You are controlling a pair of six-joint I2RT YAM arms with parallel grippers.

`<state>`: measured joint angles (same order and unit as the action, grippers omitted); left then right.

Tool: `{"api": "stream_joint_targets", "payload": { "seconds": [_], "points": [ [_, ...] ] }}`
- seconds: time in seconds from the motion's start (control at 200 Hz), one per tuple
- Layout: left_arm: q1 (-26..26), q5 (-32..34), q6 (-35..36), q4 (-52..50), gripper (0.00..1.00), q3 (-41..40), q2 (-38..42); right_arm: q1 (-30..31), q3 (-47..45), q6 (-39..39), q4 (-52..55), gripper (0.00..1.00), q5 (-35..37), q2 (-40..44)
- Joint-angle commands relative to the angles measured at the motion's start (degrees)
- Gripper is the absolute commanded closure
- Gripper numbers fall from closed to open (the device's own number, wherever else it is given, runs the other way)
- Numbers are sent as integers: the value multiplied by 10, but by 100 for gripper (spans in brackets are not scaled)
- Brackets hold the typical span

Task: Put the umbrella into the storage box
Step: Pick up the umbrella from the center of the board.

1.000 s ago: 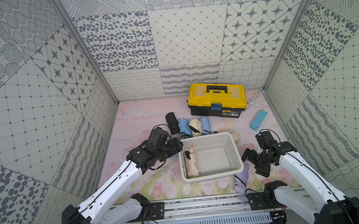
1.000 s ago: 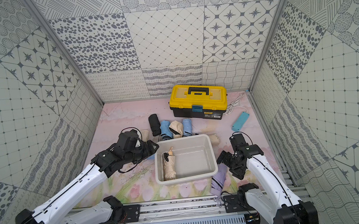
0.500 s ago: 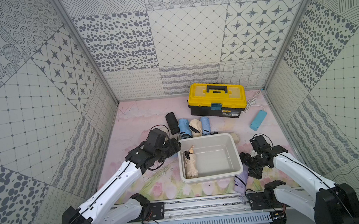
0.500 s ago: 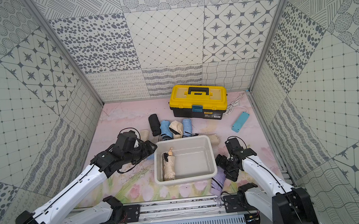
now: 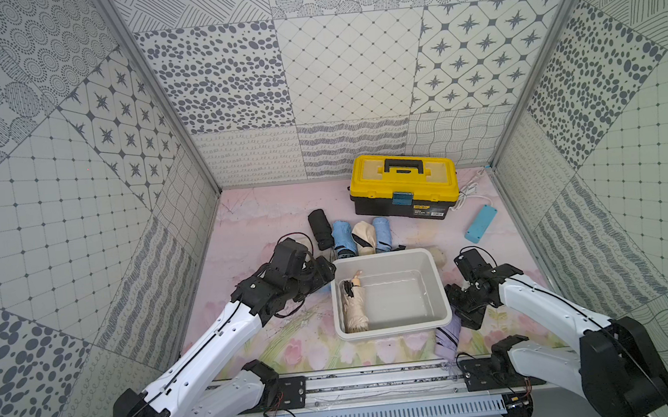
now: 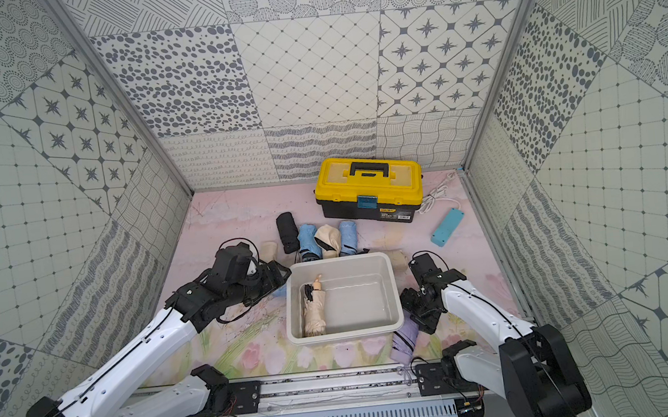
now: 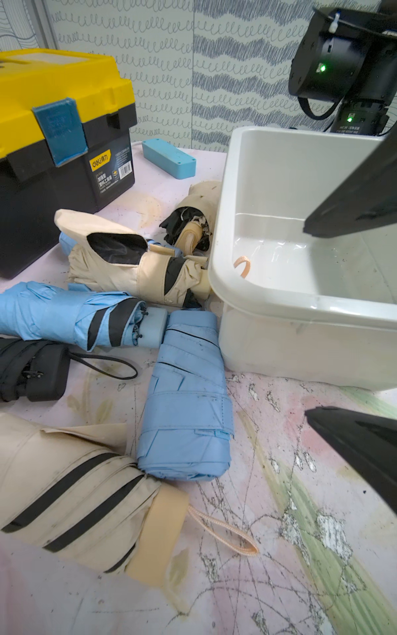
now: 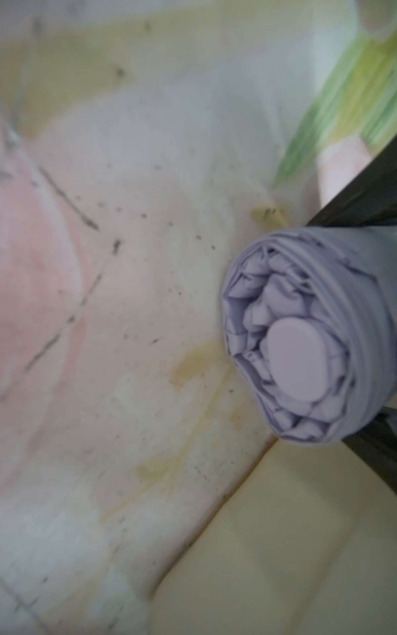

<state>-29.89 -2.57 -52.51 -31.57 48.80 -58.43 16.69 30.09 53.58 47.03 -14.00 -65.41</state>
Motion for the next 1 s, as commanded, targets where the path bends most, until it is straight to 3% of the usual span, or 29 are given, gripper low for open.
{"api": "stream_joint_targets", "payload": {
  "seconds": [0.0, 0.28, 0.49, 0.996],
  "points": [
    [11, 4, 2, -5, 17, 3, 9, 4, 6, 9, 6, 27, 53, -23],
    [17, 13, 4, -11, 17, -2, 23, 4, 40, 8, 25, 37, 95, -37],
    [19, 30, 13, -20, 17, 22, 10, 1, 38, 22, 68, 44, 137, 6],
    [20, 23, 45, 13, 17, 56, 18, -102, 104, -59, 142, 45, 156, 57]
  ]
}}
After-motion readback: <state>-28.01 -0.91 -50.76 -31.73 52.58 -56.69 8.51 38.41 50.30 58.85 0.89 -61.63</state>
